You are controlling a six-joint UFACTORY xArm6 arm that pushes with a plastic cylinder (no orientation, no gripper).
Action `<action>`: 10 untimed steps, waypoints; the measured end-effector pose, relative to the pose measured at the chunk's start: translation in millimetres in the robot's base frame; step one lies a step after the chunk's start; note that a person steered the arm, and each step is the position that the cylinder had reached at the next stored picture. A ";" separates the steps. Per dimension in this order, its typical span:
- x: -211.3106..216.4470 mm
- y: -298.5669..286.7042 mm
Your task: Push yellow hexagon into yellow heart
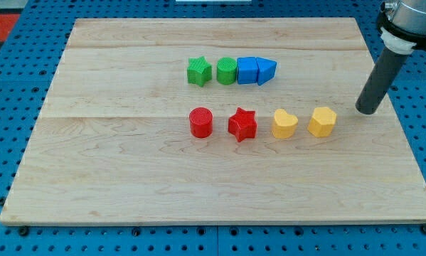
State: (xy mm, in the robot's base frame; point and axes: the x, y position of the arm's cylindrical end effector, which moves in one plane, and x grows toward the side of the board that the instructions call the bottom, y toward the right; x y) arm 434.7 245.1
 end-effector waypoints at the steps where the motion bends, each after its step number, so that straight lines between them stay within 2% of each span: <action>1: 3.7 0.0; 5: 3.7 1.4; 6: -8.3 -7.0; 7: -30.5 -28.4; 10: -48.8 -79.2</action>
State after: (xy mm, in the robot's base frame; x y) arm 386.0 165.9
